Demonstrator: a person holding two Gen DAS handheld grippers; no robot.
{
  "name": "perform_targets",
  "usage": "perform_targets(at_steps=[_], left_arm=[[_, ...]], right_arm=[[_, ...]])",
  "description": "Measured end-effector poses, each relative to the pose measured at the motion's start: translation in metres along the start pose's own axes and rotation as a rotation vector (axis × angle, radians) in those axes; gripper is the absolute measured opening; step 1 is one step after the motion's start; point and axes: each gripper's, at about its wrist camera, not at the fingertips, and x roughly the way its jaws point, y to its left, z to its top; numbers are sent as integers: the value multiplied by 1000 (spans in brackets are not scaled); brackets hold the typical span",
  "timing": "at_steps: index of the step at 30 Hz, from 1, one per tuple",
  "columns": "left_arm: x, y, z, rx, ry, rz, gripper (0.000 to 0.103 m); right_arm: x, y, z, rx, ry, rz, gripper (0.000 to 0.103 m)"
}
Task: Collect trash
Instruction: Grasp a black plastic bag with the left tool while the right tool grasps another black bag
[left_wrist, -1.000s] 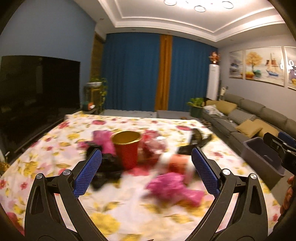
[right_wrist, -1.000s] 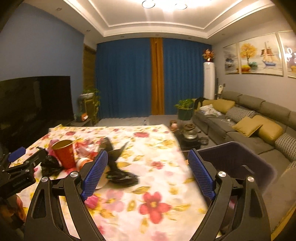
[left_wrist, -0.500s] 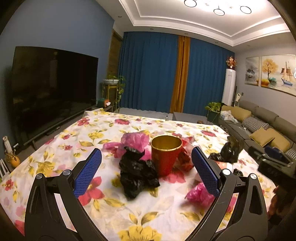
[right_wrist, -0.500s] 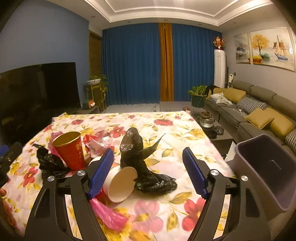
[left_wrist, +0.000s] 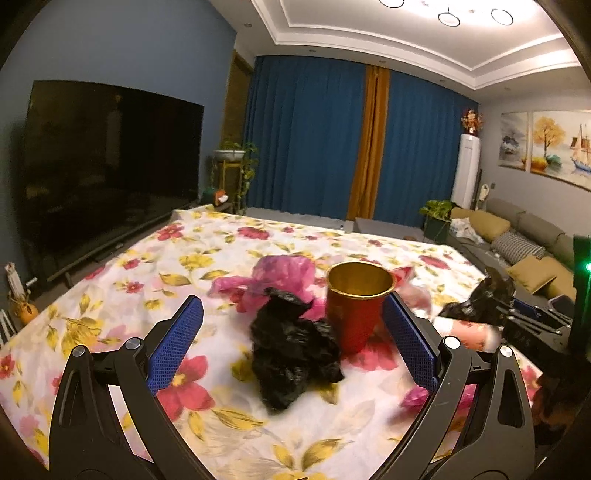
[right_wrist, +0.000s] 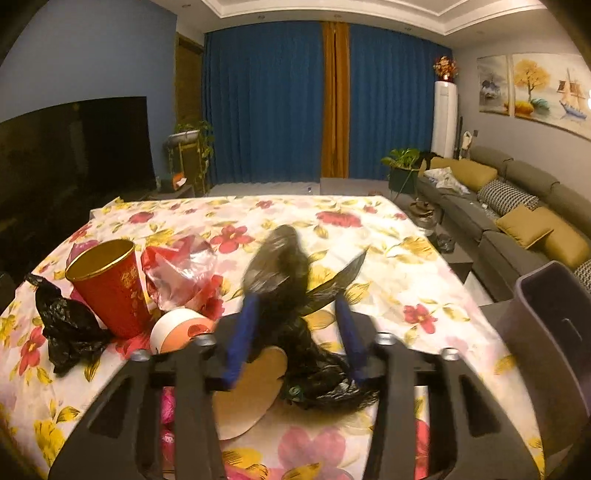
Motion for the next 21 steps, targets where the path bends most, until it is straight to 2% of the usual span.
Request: perform_targets(at_steps=[2, 5, 9, 13, 19, 21], left_arm=[[4, 2, -2, 8, 13, 8, 96], [9, 2, -5, 19, 37, 5, 96], [17, 5, -5, 10, 76, -16, 95], [33, 14, -5, -30, 132, -29, 90], [56, 25, -9, -90, 250, -78, 59], [60, 28, -11, -107, 274, -95, 37]], right_arm=[[0, -2, 0, 8, 4, 15, 9], [-6, -6, -1, 18, -19, 17, 4], [-21, -13, 2, 45, -57, 24, 4], [-34, -18, 5, 59, -94, 28, 3], [-47, -15, 8, 41, -134, 30, 3], [-49, -12, 8, 41, -137, 37, 2]])
